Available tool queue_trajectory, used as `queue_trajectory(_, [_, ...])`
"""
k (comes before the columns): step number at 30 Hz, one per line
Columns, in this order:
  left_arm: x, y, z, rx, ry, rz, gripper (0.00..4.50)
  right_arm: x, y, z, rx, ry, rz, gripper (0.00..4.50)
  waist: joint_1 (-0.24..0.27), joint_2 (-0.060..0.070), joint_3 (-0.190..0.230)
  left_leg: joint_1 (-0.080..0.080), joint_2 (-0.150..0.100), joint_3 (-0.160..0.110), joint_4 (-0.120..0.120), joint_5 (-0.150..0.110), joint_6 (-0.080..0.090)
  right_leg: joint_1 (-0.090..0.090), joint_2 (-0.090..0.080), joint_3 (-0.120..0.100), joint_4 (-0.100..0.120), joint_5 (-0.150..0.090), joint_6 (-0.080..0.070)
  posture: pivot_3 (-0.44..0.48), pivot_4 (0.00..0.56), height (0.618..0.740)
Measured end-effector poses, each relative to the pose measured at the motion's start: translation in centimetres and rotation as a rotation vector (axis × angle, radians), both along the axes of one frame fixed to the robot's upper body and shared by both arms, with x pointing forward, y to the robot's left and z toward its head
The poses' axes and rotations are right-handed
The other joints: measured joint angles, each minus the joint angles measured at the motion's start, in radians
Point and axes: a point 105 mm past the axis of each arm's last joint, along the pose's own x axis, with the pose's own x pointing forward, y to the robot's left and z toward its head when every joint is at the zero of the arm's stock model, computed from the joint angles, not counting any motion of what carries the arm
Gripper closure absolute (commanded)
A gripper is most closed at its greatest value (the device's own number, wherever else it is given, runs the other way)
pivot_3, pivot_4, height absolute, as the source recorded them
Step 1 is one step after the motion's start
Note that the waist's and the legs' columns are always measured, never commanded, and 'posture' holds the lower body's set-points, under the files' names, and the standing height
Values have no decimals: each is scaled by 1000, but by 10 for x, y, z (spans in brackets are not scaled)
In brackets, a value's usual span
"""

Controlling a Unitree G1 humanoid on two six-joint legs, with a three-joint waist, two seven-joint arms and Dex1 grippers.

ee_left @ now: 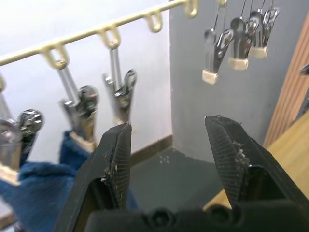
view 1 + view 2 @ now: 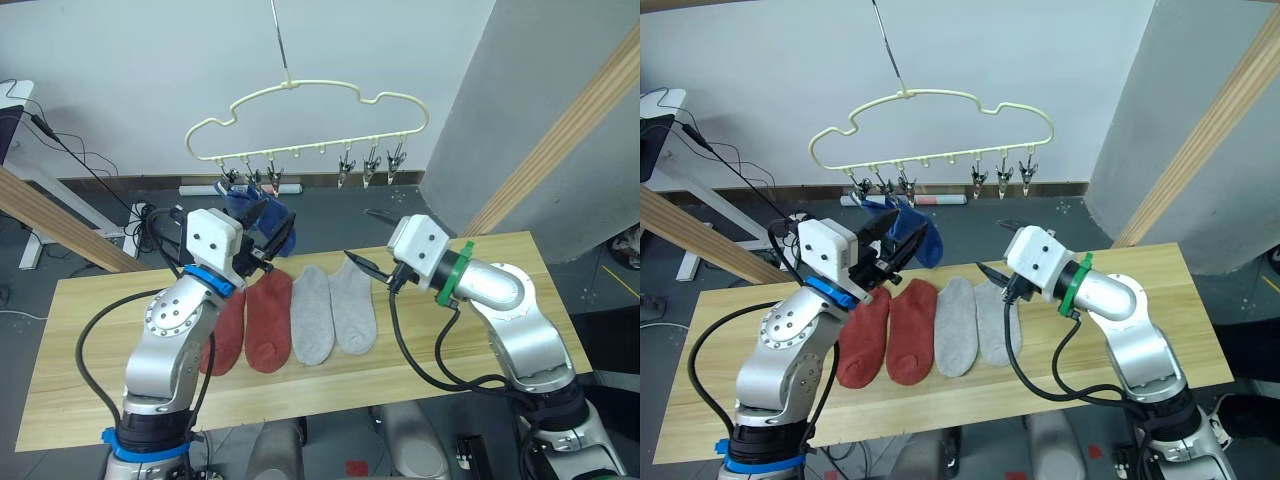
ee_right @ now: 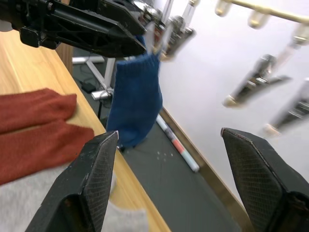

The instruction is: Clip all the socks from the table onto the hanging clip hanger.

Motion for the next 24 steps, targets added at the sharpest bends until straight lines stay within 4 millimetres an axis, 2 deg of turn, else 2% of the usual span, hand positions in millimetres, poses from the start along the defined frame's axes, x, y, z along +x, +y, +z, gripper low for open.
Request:
queue_trajectory(5, [11, 2, -2, -23, -47, 84, 1839, -5, -3, 7, 20, 15, 1, 939, 0, 0, 0, 0, -1, 1, 3, 1, 1, 2, 0, 1, -1, 2, 2, -293, 346, 731])
queue_trajectory(12, [23, -6, -11, -57, -48, 118, 1839, -4, -9, 15, 55, 11, -17, 939, -2, 0, 0, 0, -1, 2, 4, 1, 2, 2, 0, 1, 0, 3, 2, -307, 348, 731])
queue_trajectory(24, [44, -9, -3, -79, -125, 198, 1839, -6, -11, 17, 53, 19, -21, 939, -4, -1, 0, -1, -1, 2, 4, 1, 2, 2, 0, 1, -1, 5, 2, -325, 351, 731])
